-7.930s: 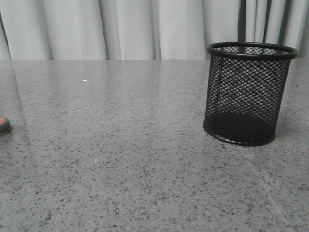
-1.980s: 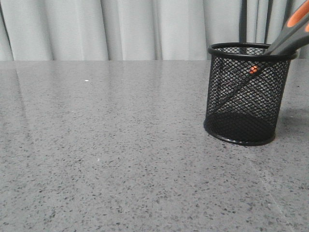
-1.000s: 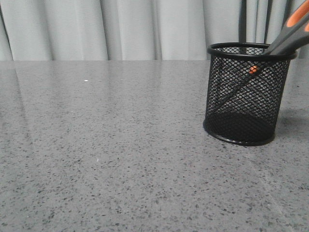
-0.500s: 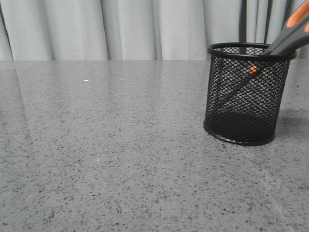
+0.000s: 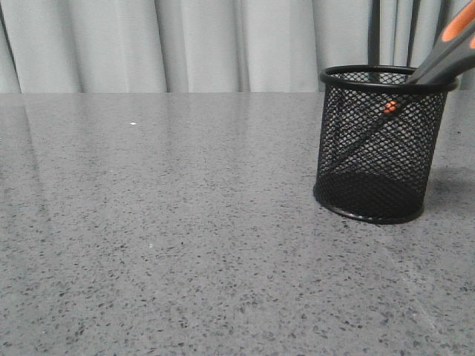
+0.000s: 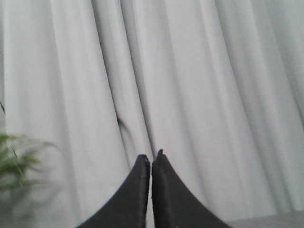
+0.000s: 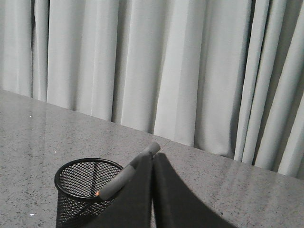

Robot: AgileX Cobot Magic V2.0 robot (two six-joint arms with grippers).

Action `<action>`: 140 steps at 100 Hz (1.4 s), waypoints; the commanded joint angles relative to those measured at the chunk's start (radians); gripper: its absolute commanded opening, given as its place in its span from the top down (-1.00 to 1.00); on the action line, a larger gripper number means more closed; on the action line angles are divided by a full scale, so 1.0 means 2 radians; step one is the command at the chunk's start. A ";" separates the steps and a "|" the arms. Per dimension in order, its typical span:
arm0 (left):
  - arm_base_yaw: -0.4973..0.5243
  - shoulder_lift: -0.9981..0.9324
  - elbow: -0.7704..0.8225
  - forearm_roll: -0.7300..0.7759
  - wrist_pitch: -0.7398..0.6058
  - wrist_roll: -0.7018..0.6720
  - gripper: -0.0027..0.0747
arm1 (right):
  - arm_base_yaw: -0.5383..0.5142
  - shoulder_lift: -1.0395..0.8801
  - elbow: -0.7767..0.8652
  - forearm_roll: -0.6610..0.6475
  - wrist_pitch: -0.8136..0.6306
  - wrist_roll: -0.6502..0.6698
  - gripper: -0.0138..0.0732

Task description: Put scissors into bucket

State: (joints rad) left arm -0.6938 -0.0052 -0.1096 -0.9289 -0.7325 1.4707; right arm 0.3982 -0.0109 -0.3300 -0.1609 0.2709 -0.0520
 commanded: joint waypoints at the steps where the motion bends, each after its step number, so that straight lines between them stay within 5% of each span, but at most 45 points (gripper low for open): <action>1: 0.023 -0.005 -0.009 0.069 -0.003 0.000 0.98 | -0.002 0.001 -0.011 -0.007 -0.041 -0.005 0.82; 51: 0.076 -0.002 -0.004 0.047 -0.008 -0.006 0.98 | -0.002 0.001 -0.011 -0.007 -0.041 -0.005 0.82; 66: 0.158 0.002 0.015 0.193 0.068 -0.216 0.98 | -0.002 0.001 -0.011 -0.007 -0.041 -0.005 0.82; 87: 0.294 0.003 0.049 0.401 0.362 -0.630 0.98 | -0.002 0.001 -0.011 -0.007 -0.041 -0.005 0.82; 127: 0.330 -0.015 0.080 0.433 0.506 -0.669 0.98 | -0.002 0.001 -0.011 -0.007 -0.041 -0.005 0.82; 140: 0.330 -0.015 0.080 0.434 0.505 -0.669 0.98 | -0.002 0.001 -0.011 -0.007 -0.041 -0.005 0.82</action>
State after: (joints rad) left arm -0.0373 -0.0052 0.0031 -0.0596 0.3286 0.1432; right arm 0.3982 -0.0109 -0.3300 -0.1609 0.2709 -0.0520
